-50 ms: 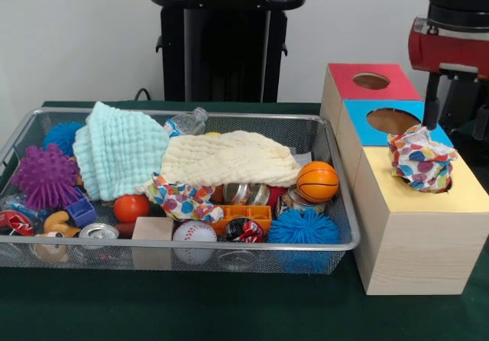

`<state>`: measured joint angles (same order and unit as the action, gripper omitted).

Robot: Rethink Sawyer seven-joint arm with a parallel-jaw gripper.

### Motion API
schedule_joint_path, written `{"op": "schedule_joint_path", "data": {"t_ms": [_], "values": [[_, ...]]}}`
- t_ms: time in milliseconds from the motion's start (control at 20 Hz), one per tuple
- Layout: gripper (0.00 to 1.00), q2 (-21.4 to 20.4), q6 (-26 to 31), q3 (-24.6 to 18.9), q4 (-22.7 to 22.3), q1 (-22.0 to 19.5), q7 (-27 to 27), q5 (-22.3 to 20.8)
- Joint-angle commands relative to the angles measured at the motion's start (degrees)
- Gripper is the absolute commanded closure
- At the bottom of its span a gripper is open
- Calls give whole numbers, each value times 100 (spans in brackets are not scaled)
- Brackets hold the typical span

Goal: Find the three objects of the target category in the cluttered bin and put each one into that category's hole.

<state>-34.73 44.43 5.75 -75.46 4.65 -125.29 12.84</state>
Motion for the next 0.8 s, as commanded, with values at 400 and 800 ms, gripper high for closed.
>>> {"op": "schedule_joint_path", "data": {"t_ms": [400, 800], "values": [[100, -125, 222, -459, -1143, -271, -399, 172], [100, -250, -20, -498, -1379, -255, -426, 131]]}}
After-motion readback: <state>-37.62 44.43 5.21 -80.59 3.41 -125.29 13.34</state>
